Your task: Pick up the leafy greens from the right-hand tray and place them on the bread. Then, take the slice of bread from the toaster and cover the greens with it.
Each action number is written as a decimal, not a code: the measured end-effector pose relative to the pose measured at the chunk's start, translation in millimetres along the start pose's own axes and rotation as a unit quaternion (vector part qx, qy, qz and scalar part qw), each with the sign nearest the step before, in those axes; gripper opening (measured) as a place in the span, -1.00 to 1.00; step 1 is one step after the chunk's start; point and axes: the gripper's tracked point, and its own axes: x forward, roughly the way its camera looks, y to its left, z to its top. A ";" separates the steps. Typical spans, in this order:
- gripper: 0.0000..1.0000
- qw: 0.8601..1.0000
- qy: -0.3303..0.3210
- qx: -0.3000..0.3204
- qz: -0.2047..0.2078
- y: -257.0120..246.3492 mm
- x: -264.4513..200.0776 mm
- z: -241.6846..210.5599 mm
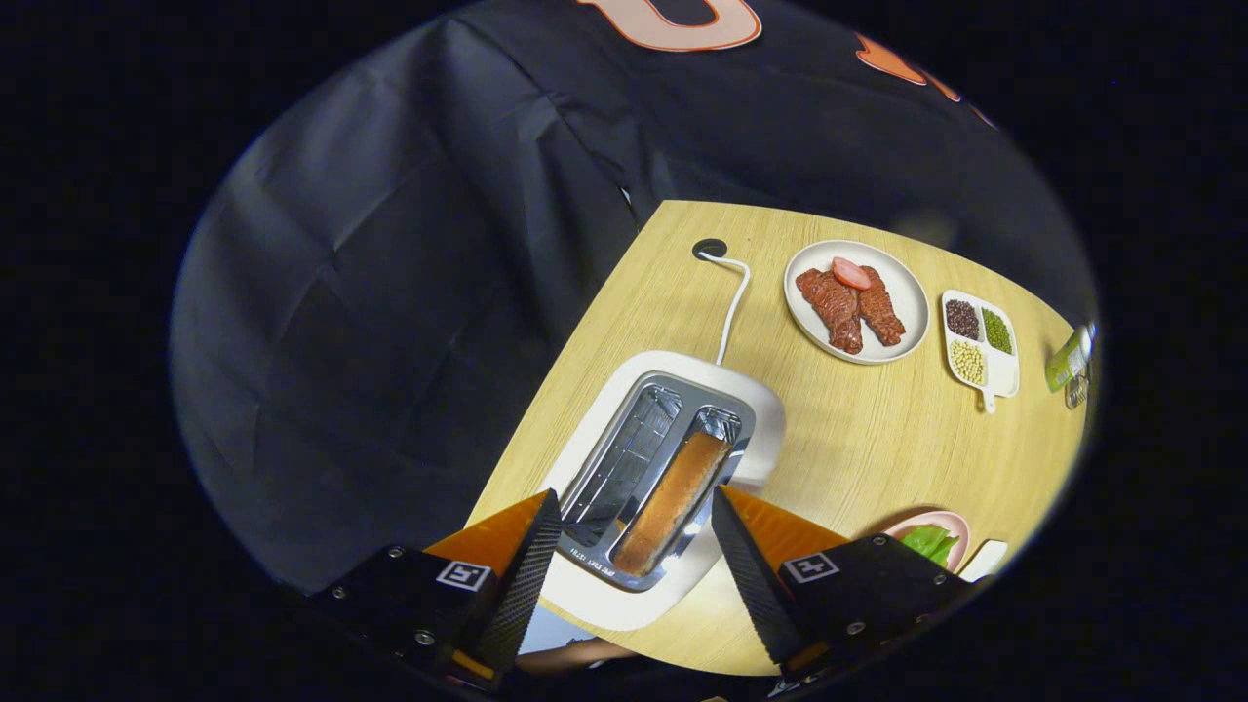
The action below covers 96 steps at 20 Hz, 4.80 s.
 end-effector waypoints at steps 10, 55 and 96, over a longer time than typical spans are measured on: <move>-0.14 0.998 0.022 0.009 -0.053 -12.7 19.8 -0.4; -0.73 0.981 -0.145 0.083 0.095 -160.1 -116.9 -76.8; 0.57 0.976 -0.195 0.042 -0.090 -328.0 -61.1 -159.6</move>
